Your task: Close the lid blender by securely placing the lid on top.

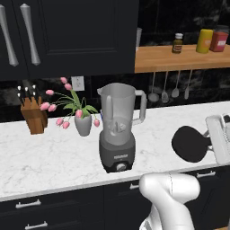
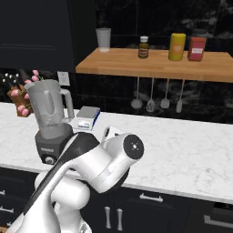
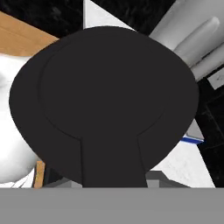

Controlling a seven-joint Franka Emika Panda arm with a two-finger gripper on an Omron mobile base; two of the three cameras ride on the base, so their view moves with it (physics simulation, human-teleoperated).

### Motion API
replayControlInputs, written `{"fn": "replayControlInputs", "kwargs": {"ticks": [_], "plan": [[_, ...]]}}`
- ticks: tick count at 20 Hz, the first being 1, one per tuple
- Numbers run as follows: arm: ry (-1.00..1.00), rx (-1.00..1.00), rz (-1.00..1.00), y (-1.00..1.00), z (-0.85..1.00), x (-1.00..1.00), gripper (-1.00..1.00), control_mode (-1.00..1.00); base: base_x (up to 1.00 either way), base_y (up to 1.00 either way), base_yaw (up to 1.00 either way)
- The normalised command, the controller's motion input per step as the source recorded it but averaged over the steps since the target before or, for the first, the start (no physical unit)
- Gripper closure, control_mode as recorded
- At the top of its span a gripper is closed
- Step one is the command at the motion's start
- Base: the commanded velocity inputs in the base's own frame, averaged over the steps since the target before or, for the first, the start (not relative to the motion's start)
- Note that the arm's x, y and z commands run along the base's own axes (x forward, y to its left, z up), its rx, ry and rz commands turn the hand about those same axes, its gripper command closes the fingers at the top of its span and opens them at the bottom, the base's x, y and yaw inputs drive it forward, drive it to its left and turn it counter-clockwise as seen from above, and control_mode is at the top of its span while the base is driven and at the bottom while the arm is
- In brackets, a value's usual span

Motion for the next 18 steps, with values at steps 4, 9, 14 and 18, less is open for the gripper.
{"fn": "replayControlInputs", "kwargs": {"ticks": [4, 9, 14, 18], "plan": [[-0.06, 0.06, 0.0, 0.47, 0.76, -0.12, 1.0, -1.0, 0.0, 0.0, 0.0], [-0.03, 0.08, 0.0, 0.47, 0.69, 0.04, 1.0, -1.0, 0.0, 0.0, 0.0], [-0.02, 0.08, 0.0, 0.45, 0.63, 0.03, 1.0, -1.0, 0.0, 0.0, 0.0], [-0.02, 0.07, 0.0, 0.43, 0.64, 0.0, 1.0, -1.0, 0.0, 0.0, 0.0]]}}
